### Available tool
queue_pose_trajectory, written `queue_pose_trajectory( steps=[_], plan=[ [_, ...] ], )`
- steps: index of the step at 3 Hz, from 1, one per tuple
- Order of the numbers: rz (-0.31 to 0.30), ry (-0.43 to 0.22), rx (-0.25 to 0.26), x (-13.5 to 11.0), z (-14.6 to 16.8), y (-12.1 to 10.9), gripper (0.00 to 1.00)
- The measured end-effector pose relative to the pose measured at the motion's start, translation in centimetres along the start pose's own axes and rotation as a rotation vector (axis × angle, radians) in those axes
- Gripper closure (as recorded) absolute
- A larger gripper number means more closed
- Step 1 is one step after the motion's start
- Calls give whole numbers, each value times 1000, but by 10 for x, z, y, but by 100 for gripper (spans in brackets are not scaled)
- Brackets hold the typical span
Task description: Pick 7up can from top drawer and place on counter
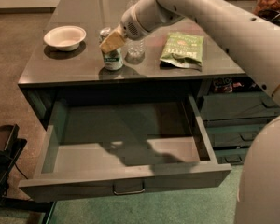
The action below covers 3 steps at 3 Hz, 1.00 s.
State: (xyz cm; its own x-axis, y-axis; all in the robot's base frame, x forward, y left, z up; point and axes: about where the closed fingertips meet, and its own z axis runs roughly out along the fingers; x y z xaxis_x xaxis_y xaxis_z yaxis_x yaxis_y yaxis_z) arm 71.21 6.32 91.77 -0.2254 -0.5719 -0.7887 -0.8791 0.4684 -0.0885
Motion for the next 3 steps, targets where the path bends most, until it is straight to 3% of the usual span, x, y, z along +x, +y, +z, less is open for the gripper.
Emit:
queue_pose_trajectory(
  steps=[1, 3],
  plan=[
    [38, -13, 2, 13, 4, -2, 100],
    [38, -13, 2, 10, 1, -2, 58]
  ],
)
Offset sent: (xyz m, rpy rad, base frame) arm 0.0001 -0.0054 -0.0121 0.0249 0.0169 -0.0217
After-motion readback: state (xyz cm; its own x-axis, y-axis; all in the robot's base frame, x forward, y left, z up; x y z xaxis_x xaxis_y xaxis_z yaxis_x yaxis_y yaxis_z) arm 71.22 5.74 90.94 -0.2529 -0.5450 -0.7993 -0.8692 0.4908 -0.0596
